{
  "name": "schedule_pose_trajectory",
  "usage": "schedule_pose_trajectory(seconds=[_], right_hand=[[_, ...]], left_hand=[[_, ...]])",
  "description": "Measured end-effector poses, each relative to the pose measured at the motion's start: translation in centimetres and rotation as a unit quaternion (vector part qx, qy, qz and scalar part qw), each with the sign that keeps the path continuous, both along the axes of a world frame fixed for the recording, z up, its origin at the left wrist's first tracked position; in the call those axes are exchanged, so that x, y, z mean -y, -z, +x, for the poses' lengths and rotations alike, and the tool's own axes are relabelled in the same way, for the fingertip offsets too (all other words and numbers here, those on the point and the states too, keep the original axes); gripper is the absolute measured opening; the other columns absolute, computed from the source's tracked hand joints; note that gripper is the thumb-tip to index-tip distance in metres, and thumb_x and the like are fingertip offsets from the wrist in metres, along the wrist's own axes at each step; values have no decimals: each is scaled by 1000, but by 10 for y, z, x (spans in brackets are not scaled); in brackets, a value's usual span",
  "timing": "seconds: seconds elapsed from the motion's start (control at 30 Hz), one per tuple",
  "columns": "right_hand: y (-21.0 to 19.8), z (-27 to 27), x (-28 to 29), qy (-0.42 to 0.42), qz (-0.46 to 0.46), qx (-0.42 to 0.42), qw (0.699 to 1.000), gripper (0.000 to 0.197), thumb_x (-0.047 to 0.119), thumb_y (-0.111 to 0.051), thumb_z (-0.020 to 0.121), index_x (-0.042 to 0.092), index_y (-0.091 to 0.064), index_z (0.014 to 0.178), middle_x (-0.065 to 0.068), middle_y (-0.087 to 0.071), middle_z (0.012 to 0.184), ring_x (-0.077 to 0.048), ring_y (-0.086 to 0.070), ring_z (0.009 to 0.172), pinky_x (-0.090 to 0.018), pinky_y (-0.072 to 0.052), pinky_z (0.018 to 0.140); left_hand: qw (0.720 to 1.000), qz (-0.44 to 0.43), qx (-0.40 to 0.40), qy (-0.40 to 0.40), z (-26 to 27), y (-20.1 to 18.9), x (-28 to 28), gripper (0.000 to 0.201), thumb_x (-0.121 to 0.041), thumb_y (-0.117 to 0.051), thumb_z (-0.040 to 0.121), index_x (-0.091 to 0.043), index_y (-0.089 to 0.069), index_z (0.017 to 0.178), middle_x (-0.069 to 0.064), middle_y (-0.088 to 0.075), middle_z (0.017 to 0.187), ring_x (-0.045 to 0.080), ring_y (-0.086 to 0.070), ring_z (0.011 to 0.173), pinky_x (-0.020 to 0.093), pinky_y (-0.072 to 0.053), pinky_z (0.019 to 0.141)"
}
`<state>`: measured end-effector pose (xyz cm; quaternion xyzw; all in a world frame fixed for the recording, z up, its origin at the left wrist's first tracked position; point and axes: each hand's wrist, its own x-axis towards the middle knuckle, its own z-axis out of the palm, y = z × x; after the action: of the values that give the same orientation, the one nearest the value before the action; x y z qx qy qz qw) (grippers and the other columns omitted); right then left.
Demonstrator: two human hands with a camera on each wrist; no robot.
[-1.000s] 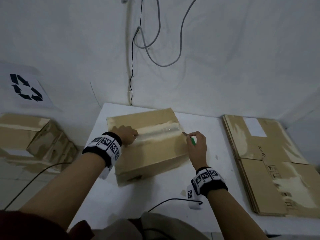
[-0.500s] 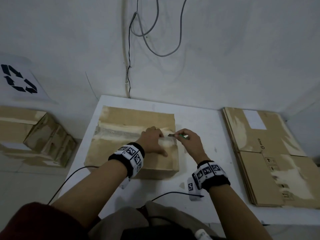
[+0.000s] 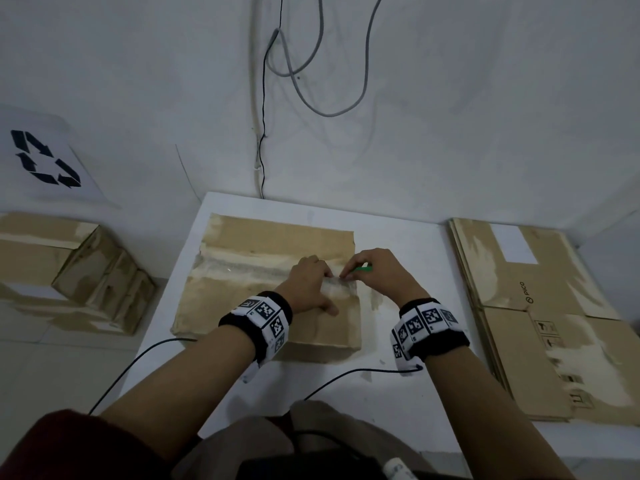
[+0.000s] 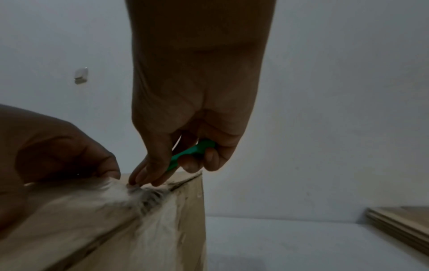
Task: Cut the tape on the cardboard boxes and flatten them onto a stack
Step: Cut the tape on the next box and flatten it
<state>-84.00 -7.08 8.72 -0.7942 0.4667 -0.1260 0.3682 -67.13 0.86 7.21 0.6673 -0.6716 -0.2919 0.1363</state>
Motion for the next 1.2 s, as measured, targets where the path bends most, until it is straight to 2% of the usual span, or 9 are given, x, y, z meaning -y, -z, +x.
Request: schedule_pose_trajectory(seconds=[0.13,0.2,0.3,0.43,0.6,0.73,0.83,1.1,1.2], right_hand=[[4,-1,0,11,-10,-21,1000,19,1,-73,76,20,-78,74,12,-72,82,3,-62,84,-10,-42,74],[7,-3,-2,26,-8,-6,1000,19,0,-73,76,18,-78,75,10,-72,83,1,-62,84,-12,-42,76],[6,-12,-2,43,20,12,999,15,2,-74,77,16,-78,78,4,-74,84,1,-61,82,-5,-39,71],[7,-17,-5,62,14,27,998,11,4,-75,77,15,-79,78,2,-73,83,-1,-62,82,-6,-38,70],[6,-25,-6,84,9,35,996,9,7,-77,78,14,-80,82,12,-65,68,11,-55,65,-5,-36,62],[16,-20,-13,112,-19,35,993,12,9,-75,80,21,-78,78,9,-69,79,3,-56,77,-8,-37,67],[15,-31,-12,111,2,53,992,9,12,-77,79,22,-79,81,4,-72,83,2,-57,76,-8,-38,64],[25,-29,-14,150,-14,60,987,10,11,-74,82,20,-79,83,6,-71,81,-1,-60,78,-8,-41,59],[29,-47,-14,142,18,66,987,11,13,-74,83,23,-79,83,6,-73,81,-3,-64,82,-15,-45,71]], left_hand=[[1000,-7,5,15,-2,-1,2,71,-38,-86,63,-11,-54,120,7,-47,120,23,-41,113,32,-35,94],[1000,-14,-1,20,0,0,3,68,-37,-87,63,-11,-54,117,6,-47,118,23,-41,111,31,-33,90],[999,-23,0,36,0,0,5,67,-35,-88,61,-12,-55,114,4,-48,116,21,-41,109,28,-29,83],[998,-28,0,50,-2,-1,12,64,-31,-89,59,-13,-56,110,3,-49,113,21,-41,107,28,-27,82],[998,-35,13,59,-5,3,18,62,-29,-89,58,-14,-55,108,1,-49,112,19,-41,105,26,-26,80],[997,-31,24,67,-2,4,22,62,-31,-87,61,-16,-53,110,1,-48,113,19,-41,107,27,-24,80],[996,-13,33,78,-2,5,23,62,-31,-86,63,-16,-52,113,0,-47,115,18,-39,109,26,-23,80],[996,-27,39,78,-1,9,29,62,-31,-86,62,-16,-52,112,0,-47,114,19,-39,107,27,-23,79],[996,-39,44,64,2,4,34,63,-31,-86,63,-15,-52,114,1,-47,114,18,-39,106,27,-25,81]])
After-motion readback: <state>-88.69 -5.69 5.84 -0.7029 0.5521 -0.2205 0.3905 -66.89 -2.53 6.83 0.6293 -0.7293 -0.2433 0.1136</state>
